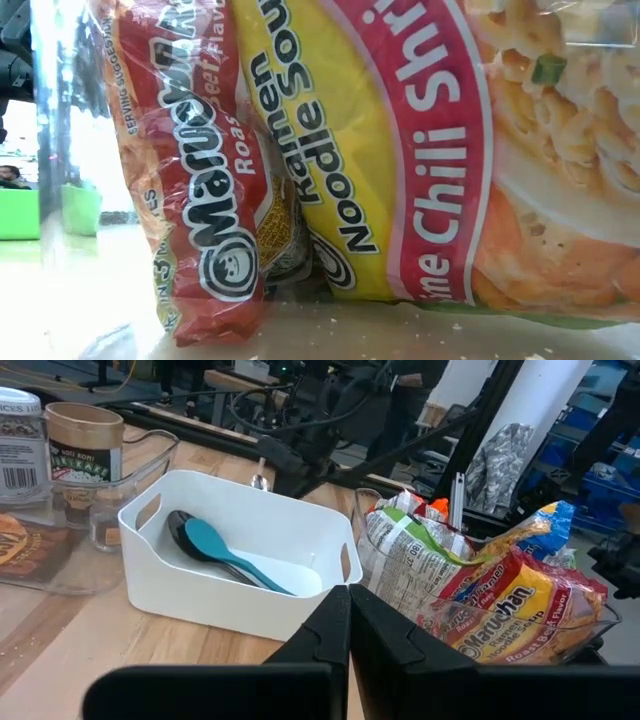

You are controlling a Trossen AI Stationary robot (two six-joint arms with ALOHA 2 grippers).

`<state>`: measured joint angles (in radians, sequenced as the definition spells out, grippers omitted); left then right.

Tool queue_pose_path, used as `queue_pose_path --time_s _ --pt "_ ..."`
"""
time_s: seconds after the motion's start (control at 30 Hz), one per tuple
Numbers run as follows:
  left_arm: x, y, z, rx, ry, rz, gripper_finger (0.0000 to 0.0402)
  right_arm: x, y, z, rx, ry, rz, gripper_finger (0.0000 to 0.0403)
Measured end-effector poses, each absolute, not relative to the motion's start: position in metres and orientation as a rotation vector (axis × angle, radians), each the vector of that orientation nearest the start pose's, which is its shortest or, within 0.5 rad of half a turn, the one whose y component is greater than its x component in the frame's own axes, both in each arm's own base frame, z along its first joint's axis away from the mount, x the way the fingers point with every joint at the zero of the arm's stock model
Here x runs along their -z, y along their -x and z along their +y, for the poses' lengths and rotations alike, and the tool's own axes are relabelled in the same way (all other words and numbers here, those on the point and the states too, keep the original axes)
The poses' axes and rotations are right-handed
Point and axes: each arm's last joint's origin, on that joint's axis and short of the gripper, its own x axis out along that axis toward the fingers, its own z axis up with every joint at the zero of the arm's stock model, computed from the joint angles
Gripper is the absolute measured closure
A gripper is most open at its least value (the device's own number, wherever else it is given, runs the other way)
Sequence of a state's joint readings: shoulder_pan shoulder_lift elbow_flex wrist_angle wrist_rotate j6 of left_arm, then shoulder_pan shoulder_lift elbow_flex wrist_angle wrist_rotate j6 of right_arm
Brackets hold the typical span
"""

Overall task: Pick & Place Food Item
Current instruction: Put the silver spoon into the white bin

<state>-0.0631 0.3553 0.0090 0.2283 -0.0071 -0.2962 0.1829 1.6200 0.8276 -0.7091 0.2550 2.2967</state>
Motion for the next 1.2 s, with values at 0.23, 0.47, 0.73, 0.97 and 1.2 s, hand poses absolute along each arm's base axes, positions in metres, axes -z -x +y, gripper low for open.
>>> queue_pose_path --time_s 0.23,0.47,0.73,0.97,1.2 --pt "-0.157 -0.119 -0.007 0.038 0.292 0.125 0.0402 -0.135 -0.253 0.034 1.569 -1.505 0.614 0.0257" --pt "-0.157 -0.119 -0.007 0.038 0.292 0.125 0.0402 -0.134 -0.247 0.028 1.648 -1.468 0.626 0.0273" --pt "-0.157 -0.119 -0.007 0.039 0.292 0.125 0.0402 -0.134 -0.246 0.031 1.641 -1.453 0.654 0.0324" --pt "-0.157 -0.119 -0.007 0.038 0.292 0.125 0.0402 -0.134 -0.243 0.038 1.626 -1.412 0.692 0.0357" --pt "-0.157 -0.119 -0.007 0.039 0.292 0.125 0.0402 -0.134 -0.241 0.045 1.608 -1.377 0.708 0.0394"
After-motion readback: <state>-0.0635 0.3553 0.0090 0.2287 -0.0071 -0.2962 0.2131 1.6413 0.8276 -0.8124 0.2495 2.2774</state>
